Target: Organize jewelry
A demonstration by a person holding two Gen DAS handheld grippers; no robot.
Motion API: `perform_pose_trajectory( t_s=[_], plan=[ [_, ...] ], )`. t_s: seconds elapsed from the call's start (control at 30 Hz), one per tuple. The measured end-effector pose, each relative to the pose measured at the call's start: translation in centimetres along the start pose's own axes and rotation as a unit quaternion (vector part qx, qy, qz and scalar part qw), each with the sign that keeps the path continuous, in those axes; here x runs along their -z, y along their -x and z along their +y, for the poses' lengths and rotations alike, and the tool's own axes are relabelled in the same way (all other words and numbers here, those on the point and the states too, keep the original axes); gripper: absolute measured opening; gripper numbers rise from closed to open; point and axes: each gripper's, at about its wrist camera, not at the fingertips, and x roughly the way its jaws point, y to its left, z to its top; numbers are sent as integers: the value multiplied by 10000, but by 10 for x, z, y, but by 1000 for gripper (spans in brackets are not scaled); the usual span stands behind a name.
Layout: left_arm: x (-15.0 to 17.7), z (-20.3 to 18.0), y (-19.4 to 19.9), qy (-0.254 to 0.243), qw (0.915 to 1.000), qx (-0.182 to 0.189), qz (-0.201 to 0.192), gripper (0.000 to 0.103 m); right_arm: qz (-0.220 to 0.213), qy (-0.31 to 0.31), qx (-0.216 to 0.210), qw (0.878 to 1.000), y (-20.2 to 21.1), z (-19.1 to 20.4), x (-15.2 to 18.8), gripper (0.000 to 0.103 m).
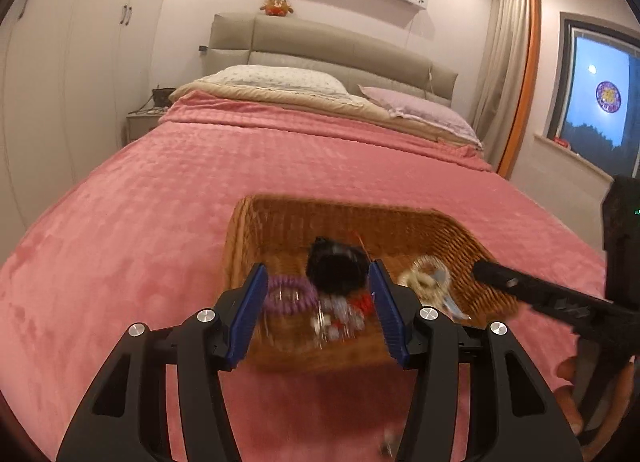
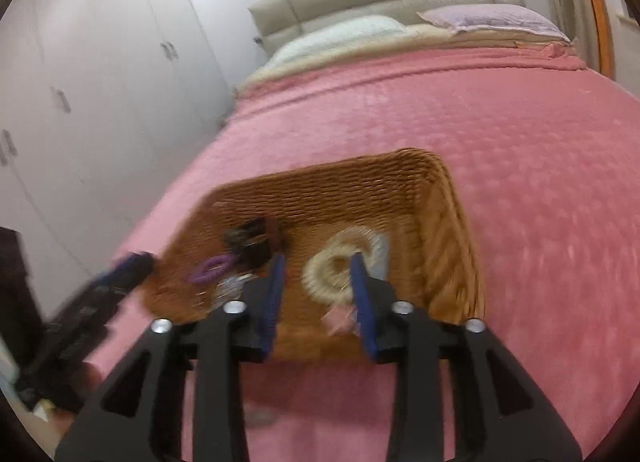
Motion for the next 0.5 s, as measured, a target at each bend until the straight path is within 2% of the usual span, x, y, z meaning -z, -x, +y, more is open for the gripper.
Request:
perform_pose_trajectory(
  t_s=[0.1, 0.17, 0.23, 0.3, 0.4, 0.5],
  plan=[
    [31, -2, 22, -9, 9998, 10, 189, 50, -106, 185, -261, 9994, 43, 18, 32, 41],
    [51, 1, 41, 46, 9995, -157, 274, 50, 21, 371, -264, 9990, 57, 28, 53, 41],
    [62, 7, 61, 270, 9991, -293, 170, 50, 203, 629, -103, 9978, 67, 41, 83, 41],
    [71, 15, 76, 555, 9981, -177, 224, 50, 501, 871, -48, 9949, 67, 51, 110, 41],
    [87, 23, 76, 813, 9955, 11, 482, 50, 927, 1187, 86, 9886, 60, 61, 139, 41],
    [94, 26, 70, 899, 9945, -181, 504, 50, 1058, 1402, 169, 9843, 50, 67, 148, 41]
  ],
)
